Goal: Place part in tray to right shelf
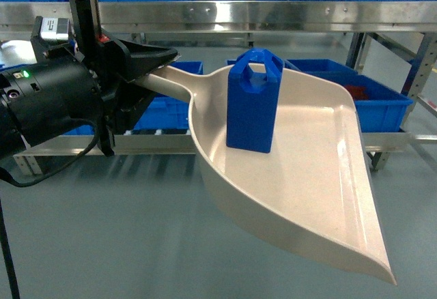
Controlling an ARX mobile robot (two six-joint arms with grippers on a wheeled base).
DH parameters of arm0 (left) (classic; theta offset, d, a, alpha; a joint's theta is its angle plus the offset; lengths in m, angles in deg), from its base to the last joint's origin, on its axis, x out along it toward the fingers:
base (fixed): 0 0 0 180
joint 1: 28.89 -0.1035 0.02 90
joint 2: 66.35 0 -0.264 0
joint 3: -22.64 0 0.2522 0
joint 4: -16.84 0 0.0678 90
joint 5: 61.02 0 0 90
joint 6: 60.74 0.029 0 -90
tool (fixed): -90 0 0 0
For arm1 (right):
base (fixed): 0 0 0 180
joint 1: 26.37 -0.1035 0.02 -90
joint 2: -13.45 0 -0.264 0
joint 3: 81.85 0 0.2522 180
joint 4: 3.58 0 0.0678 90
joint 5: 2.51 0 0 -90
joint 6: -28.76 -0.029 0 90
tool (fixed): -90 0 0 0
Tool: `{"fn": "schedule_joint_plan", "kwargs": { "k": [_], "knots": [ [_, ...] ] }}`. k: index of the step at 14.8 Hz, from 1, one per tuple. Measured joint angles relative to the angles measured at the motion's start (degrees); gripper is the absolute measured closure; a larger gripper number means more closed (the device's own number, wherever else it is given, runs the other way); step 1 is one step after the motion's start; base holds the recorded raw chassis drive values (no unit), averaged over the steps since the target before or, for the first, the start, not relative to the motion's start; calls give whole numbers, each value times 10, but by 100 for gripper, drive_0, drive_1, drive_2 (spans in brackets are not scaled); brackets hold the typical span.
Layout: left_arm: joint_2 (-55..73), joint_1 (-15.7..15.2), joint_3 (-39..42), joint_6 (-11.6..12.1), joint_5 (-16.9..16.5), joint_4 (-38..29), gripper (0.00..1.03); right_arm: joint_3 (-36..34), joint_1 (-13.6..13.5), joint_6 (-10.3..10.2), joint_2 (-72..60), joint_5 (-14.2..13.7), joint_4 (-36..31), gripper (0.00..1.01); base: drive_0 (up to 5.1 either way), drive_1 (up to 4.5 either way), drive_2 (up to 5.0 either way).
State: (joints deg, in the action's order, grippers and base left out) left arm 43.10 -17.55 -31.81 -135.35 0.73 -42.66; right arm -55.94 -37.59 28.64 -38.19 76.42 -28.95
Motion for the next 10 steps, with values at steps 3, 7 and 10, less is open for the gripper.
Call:
{"fn": "schedule_joint_plan", "kwargs": {
  "k": [3,7,10],
  "knots": [
    [0,-5,0,0,2,-1,88,0,0,0,0,0,0,3,0,0,0],
    [0,-4,0,0,2,-1,88,0,0,0,0,0,0,3,0,0,0],
    [0,-4,0,0,2,-1,88,0,0,0,0,0,0,3,0,0,0]
  ]
}}
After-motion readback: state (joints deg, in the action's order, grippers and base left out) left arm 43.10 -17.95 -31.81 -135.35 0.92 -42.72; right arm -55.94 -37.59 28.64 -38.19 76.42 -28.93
